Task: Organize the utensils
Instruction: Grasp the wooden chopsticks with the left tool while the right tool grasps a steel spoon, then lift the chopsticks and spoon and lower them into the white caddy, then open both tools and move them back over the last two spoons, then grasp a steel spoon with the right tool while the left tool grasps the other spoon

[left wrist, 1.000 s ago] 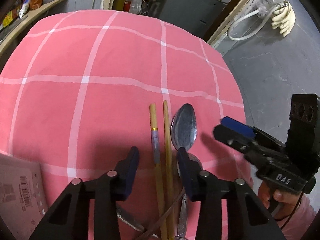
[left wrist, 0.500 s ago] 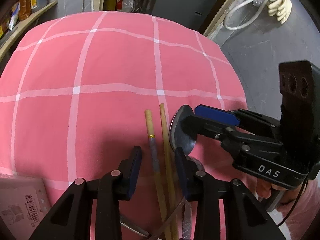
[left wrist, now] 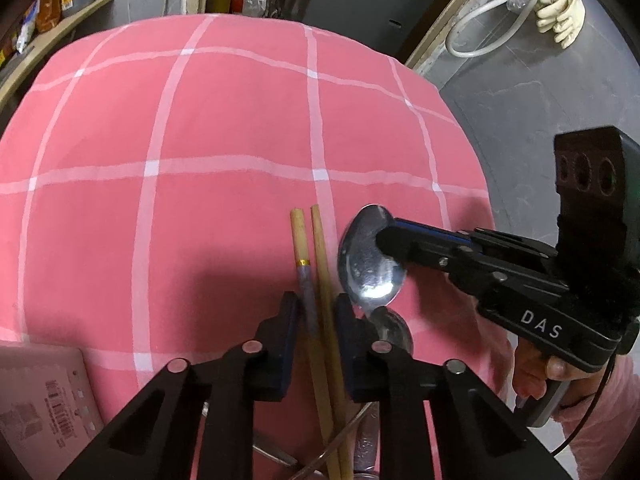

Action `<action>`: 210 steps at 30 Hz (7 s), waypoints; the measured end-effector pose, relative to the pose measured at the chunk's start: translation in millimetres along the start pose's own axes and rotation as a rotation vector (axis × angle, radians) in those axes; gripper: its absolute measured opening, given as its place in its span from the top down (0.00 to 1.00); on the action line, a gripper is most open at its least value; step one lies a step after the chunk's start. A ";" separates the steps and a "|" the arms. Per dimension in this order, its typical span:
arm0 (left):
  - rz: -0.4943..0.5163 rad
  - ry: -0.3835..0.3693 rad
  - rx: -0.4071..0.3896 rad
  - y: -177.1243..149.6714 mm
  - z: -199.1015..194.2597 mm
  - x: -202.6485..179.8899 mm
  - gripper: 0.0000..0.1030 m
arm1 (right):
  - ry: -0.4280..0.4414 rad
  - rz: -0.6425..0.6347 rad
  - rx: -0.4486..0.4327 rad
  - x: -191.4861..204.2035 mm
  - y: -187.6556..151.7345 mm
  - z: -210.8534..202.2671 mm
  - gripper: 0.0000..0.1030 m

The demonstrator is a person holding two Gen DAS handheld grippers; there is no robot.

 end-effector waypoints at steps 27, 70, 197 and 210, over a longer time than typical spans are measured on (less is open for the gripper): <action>0.011 -0.008 0.136 -3.6 10.4 -11.3 0.89 | 0.076 0.328 0.050 -24.7 -36.5 3.0 0.97; 0.159 -0.107 -0.346 20.0 -144.7 -47.3 0.89 | -0.413 0.150 -0.426 33.4 22.7 -177.4 0.98; 0.397 -0.008 -0.341 -51.9 -167.0 -50.9 0.01 | -0.575 0.363 -0.314 5.0 -112.5 -215.9 0.02; 0.603 0.055 -0.155 -76.7 -129.8 -55.4 0.01 | -0.434 0.378 -0.181 -6.6 -119.5 -164.6 0.02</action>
Point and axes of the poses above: each gripper's, at about its wrist camera, not at the fingertips, and z roughly the way its jaws point, x to its left, y to its top, the point moved 9 cm from there along z, roughly the way its jaws point, and after that the axes turned 13 degrees about -y, right-handed, at the moved point
